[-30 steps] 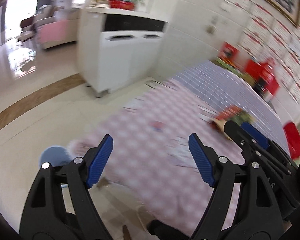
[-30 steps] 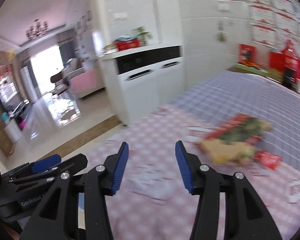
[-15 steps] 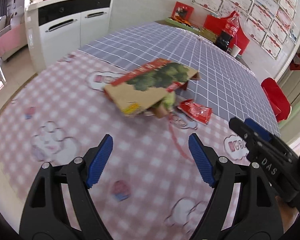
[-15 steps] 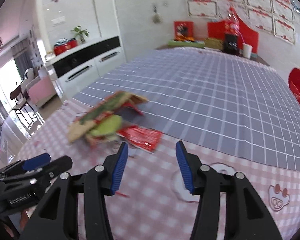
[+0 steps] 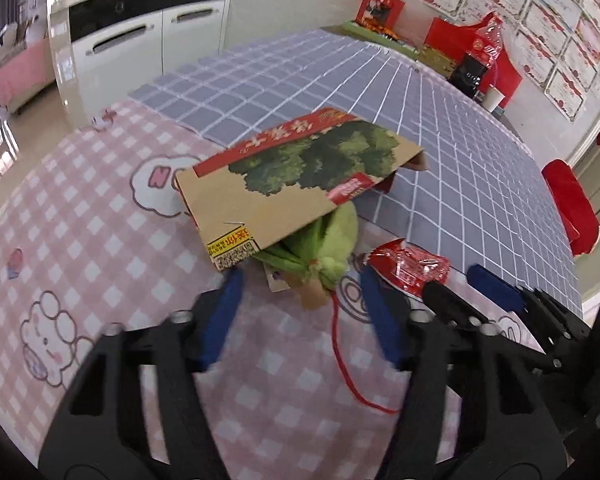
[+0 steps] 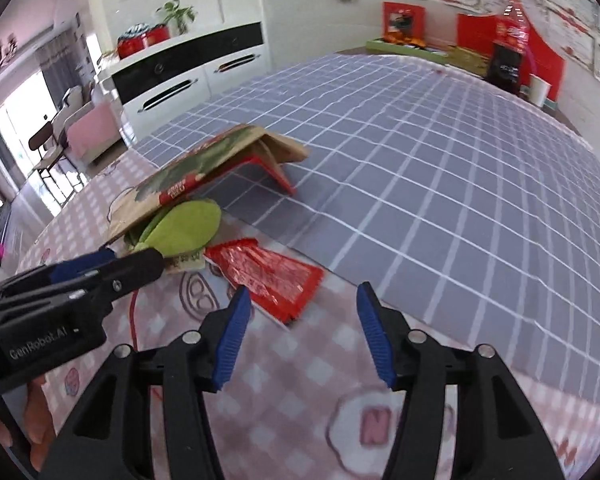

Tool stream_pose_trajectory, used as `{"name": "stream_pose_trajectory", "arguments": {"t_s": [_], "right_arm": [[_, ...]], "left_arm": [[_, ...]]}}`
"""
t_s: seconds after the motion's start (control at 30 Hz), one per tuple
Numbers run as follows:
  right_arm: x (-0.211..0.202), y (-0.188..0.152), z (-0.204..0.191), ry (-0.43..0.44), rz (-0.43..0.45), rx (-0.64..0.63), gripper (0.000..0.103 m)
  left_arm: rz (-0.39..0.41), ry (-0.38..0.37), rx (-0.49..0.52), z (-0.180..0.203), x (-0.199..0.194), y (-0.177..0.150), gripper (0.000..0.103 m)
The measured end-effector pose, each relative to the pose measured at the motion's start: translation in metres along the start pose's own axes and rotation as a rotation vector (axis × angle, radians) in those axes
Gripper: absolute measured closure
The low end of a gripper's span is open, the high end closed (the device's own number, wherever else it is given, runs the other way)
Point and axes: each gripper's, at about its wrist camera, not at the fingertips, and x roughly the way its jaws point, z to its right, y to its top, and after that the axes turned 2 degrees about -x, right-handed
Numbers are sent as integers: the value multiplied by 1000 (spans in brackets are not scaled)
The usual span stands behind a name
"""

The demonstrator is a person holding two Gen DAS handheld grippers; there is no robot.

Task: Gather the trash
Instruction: 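Grasp the green plush leaf toy with the left tool while the right tool grasps the red wrapper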

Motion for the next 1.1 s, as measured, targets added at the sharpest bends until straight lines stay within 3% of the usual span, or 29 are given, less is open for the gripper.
{"name": "stream_pose_trajectory", "arguments": {"t_s": [0.17,0.2,0.3,0.47,0.53,0.67,0.83,1.1], "right_arm": [[19,11,-5,21,-17,-15,46],[20,13,-7,18,-15,-18,45],[25,19,-8,20,-15,-36,43],[28,22,-10,45,-22,-53,44],[27,21,-14,35,-20,-75,62],[22,16,-23,15,-18,-101,73],[4,12,-26,24,21,-76,96],[-36,-7,-46,44,73,-60,98]], "left_arm": [[-9,3,2,-5,7,-3,61],[-4,1,9,-4,8,-3,70],[2,-9,11,-5,7,-3,83],[10,-25,18,-12,0,-9,88],[11,-27,18,-14,-3,-10,88],[13,-38,15,-18,-11,-17,88],[14,-59,13,-18,-24,-23,88],[45,-76,10,-23,-57,-39,88]]}}
